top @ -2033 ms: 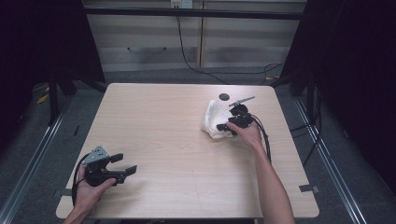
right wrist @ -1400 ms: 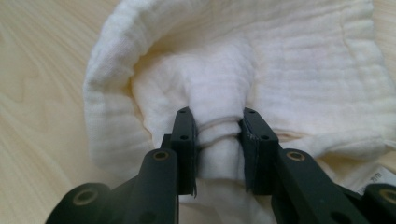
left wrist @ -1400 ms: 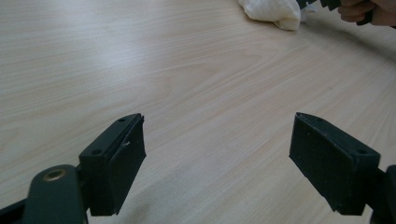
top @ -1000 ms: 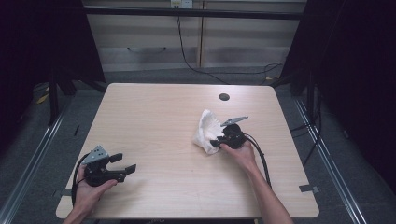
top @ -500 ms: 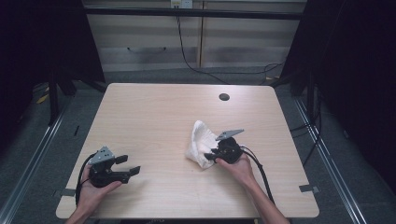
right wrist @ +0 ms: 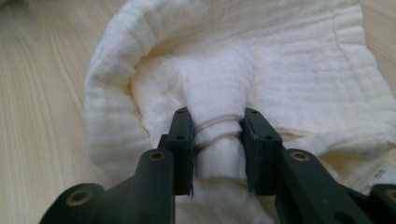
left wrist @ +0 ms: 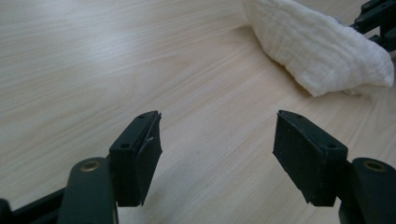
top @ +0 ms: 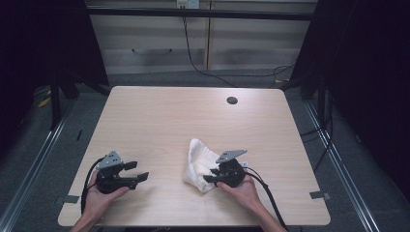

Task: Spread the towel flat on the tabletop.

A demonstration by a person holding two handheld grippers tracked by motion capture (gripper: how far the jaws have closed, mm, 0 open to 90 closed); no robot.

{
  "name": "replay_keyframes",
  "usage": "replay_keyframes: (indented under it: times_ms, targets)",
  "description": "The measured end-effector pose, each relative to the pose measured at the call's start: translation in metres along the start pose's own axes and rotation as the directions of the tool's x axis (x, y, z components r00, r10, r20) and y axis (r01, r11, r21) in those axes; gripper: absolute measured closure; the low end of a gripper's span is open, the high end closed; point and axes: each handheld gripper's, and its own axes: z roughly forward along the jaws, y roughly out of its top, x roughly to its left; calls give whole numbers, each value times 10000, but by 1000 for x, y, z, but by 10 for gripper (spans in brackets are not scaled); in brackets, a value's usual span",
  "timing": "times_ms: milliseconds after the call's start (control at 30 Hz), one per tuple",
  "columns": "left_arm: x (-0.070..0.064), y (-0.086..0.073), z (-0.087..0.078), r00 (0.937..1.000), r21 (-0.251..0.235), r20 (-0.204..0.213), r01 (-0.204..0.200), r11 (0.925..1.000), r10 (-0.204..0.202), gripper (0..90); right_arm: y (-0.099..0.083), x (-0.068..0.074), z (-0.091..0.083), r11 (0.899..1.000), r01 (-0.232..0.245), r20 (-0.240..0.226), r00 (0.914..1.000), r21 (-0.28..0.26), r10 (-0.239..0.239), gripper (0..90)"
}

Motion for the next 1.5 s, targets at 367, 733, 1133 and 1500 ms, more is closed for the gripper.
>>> replay_keyframes:
  times_ms: [367,733,1133,1500]
  targets:
    - [-16,25,6,9994,-251,92,-336,9991,339,309,22,-18,-49,9869,-533,564,9964,-1525,625,510]
    - [-39,69,43,9930,-306,972,-648,9974,675,383,17,-56,-47,9840,-1037,895,9890,-1446,1174,675]
    - [-53,47,90,9852,822,1090,-1418,9865,1326,786,3,-52,-36,9909,-962,788,9915,-941,1038,629]
    - [-43,39,94,9895,1152,875,-1247,9855,1150,870,-3,-60,-29,9948,-791,1106,9902,-637,858,591]
